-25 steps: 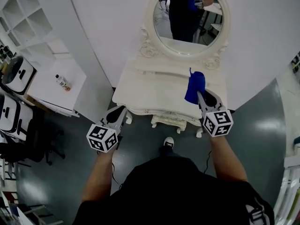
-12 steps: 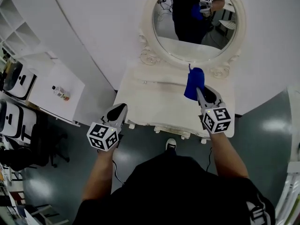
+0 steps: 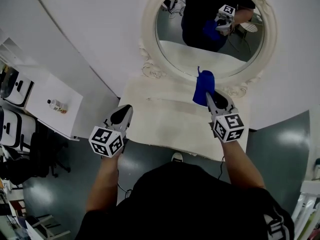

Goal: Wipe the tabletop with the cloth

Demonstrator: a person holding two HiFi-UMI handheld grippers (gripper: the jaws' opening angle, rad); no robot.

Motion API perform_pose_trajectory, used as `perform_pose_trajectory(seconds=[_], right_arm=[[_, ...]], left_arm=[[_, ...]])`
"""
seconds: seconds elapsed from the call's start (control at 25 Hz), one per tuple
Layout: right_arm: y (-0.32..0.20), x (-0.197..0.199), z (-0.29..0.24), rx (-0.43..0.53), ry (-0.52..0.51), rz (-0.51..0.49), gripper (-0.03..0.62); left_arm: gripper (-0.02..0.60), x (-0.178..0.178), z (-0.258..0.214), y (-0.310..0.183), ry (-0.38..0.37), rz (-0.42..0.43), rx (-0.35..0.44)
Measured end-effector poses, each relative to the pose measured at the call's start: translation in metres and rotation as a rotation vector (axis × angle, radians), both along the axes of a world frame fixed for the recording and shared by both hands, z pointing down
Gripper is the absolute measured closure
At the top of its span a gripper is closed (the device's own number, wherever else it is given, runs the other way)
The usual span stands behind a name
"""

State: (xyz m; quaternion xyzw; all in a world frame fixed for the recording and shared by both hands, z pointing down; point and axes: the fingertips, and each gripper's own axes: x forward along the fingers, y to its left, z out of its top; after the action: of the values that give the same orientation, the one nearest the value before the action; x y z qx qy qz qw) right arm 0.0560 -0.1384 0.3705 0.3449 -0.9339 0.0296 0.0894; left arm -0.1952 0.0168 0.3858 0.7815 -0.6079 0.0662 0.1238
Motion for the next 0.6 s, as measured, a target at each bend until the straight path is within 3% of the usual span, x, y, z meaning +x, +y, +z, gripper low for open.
perform_pose_trajectory(seconds=[0.6], right_arm=[[-0.025,-0.056,0.006,-0.010,0.015,-0.006,0.545]], left_arm=[[0.557,-0.048,0.005,-0.049,0.003,0.027,-0.002]])
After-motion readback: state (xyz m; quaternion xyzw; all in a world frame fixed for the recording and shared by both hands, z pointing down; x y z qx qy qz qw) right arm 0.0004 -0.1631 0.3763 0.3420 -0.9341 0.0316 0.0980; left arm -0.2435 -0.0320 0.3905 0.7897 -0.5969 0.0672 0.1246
